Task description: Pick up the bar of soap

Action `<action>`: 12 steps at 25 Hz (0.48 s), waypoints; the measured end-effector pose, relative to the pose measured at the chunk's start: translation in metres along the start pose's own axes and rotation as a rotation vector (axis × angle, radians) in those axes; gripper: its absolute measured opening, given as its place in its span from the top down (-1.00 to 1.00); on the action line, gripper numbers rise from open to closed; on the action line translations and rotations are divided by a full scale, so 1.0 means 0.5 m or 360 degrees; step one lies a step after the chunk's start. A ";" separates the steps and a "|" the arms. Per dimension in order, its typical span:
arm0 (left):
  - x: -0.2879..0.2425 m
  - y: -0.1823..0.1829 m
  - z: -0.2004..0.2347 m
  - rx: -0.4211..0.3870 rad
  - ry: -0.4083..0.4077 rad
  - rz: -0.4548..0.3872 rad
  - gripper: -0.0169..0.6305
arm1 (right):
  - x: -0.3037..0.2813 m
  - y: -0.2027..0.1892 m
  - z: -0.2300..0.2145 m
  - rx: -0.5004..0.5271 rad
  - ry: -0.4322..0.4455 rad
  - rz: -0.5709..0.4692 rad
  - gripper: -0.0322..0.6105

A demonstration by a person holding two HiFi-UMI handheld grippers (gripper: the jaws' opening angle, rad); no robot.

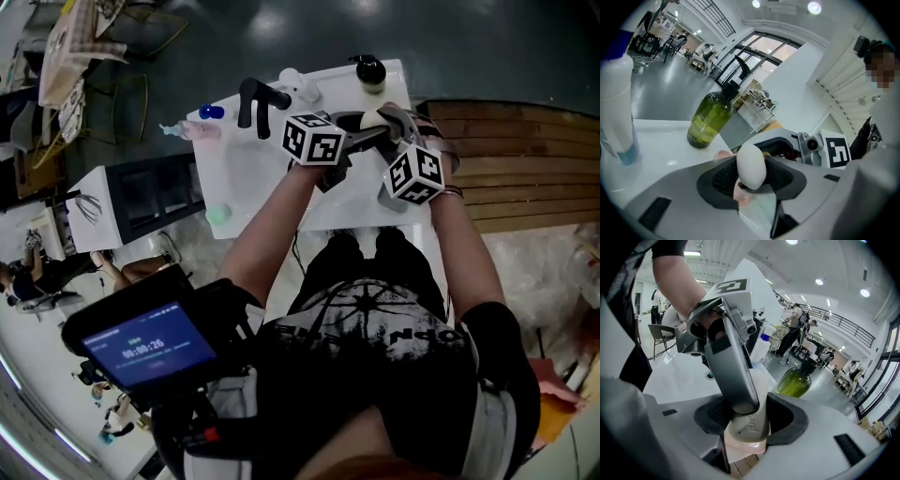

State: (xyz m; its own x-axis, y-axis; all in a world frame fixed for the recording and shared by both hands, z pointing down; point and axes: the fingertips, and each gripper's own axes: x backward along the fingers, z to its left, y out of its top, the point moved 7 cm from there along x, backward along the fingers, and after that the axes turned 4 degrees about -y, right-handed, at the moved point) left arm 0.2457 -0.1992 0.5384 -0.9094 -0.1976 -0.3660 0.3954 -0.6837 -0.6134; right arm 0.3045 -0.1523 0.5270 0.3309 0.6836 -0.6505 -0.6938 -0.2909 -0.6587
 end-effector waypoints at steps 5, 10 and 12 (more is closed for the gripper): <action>0.010 0.011 -0.005 -0.0034 0.0013 -0.0050 0.40 | 0.003 0.013 -0.009 0.0044 -0.0012 -0.0030 0.24; 0.036 0.009 -0.078 -0.0105 0.0001 -0.0109 0.41 | 0.069 0.048 0.010 0.0111 -0.0072 -0.0054 0.24; 0.047 0.014 -0.096 -0.0130 0.0003 -0.0134 0.41 | 0.085 0.063 0.011 0.0133 -0.0091 -0.0064 0.24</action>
State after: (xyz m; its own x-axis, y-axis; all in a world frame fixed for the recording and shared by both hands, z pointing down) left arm 0.2334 -0.1748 0.4921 -0.9396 -0.1403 -0.3121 0.3269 -0.6382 -0.6971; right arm 0.2933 -0.1287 0.4807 0.3243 0.7313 -0.6000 -0.7325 -0.2071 -0.6485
